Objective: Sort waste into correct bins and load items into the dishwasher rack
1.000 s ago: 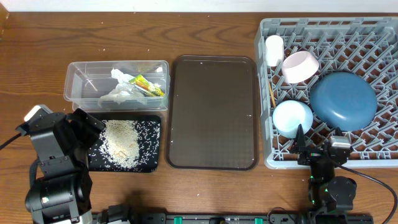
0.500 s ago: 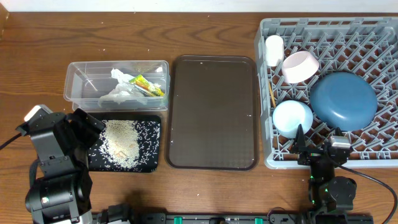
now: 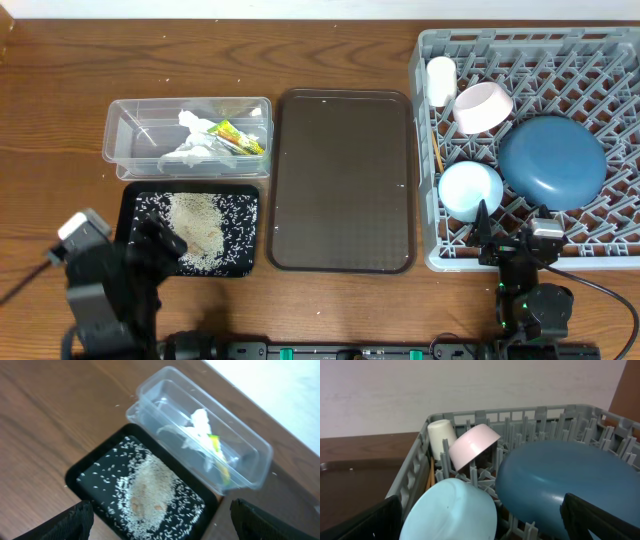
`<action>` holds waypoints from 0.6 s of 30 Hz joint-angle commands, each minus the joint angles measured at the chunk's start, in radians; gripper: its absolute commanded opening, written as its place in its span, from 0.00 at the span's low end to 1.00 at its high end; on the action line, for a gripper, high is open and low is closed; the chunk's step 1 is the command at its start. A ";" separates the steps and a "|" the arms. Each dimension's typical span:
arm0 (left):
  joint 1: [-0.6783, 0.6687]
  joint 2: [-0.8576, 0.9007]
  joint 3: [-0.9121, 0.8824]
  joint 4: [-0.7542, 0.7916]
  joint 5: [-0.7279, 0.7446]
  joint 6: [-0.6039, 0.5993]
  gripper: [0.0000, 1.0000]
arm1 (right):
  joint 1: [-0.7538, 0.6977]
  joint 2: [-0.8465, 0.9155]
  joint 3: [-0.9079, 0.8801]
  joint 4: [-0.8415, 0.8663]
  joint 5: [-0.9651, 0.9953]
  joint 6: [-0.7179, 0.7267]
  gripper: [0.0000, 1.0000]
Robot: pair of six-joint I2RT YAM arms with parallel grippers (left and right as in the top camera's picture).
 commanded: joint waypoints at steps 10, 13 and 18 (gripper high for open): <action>-0.090 -0.390 -0.327 0.188 0.003 -0.081 0.90 | -0.010 -0.002 -0.001 -0.005 0.002 -0.009 0.99; -0.095 -0.451 -0.437 0.364 0.030 -0.081 0.90 | -0.010 -0.002 -0.001 -0.005 0.002 -0.009 0.99; -0.095 -0.500 -0.611 0.691 0.097 -0.080 0.90 | -0.010 -0.002 -0.001 -0.005 0.002 -0.009 0.99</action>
